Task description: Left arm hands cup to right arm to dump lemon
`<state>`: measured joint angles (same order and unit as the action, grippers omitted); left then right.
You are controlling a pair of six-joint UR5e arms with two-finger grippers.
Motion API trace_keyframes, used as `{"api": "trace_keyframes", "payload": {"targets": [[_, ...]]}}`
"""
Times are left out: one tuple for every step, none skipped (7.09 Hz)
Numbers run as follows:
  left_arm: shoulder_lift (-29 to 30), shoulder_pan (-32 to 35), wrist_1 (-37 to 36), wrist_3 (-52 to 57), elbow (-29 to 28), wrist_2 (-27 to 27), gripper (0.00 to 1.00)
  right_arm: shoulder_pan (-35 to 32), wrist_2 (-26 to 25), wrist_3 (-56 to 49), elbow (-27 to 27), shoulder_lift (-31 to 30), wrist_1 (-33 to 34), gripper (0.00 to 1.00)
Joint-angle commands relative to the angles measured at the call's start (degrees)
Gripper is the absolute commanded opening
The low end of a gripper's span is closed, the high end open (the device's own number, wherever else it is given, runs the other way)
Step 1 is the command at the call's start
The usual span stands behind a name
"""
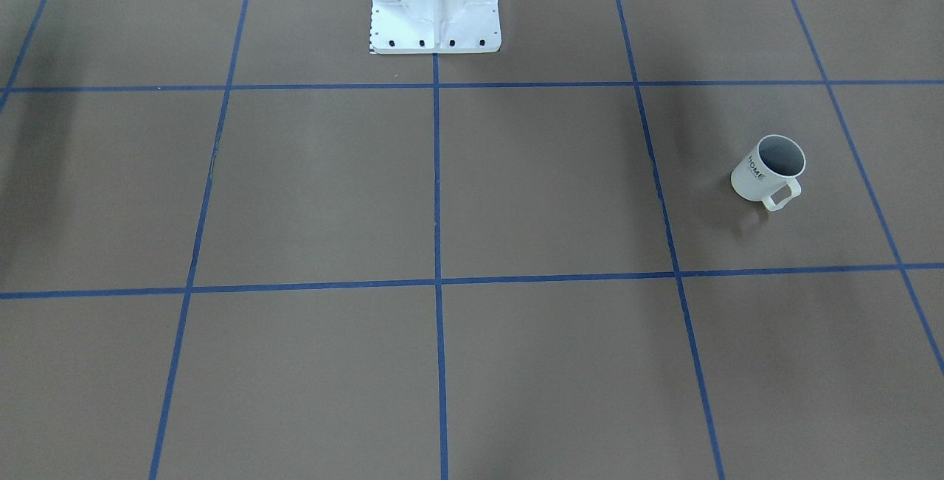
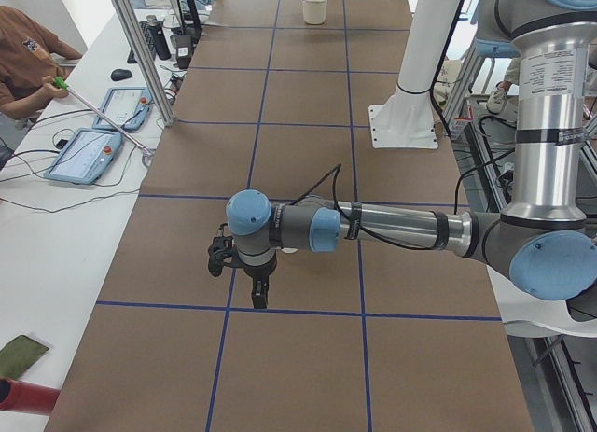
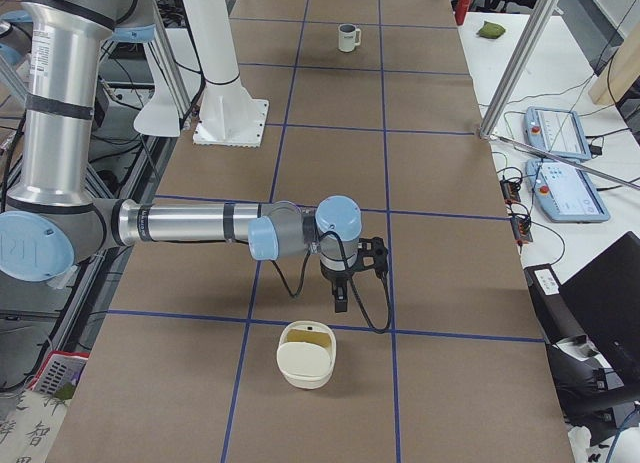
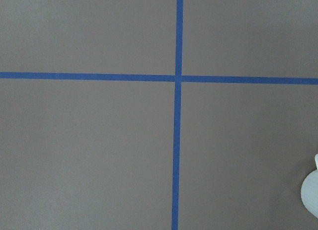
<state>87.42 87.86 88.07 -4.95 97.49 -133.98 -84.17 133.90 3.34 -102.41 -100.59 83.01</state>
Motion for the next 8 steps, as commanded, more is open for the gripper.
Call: {"api": "trace_keyframes", "payload": {"targets": [[0.2,-0.1,0.0,0.0,0.0,0.0,1.00,0.1,-0.5,-0.2,-0.1,0.0,0.0,1.00],[0.1,0.0,0.1,0.0,0.1,0.0,1.00,0.1,-0.4,-0.2,-0.1,0.0,0.0,1.00],[0.0,0.0,0.1,0.0,0.0,0.2,1.00,0.1,-0.4,-0.2,-0.1,-0.1,0.0,1.00],[-0.1,0.0,0.2,0.1,0.1,0.2,1.00,0.1,-0.4,-0.2,-0.1,-0.1,0.0,1.00],[-0.2,0.0,0.2,0.0,0.0,0.1,1.00,0.1,-0.4,-0.2,-0.1,0.0,0.0,1.00],[-0.1,-0.1,0.3,0.1,0.0,0.1,1.00,0.1,-0.4,-0.2,-0.1,0.0,0.0,1.00],[0.1,-0.1,0.3,0.1,0.0,0.2,1.00,0.2,-0.5,-0.2,0.1,0.2,0.0,1.00],[-0.3,0.0,0.3,0.1,0.7,0.1,1.00,0.3,-0.2,-0.2,0.4,0.2,0.0,1.00]]}}
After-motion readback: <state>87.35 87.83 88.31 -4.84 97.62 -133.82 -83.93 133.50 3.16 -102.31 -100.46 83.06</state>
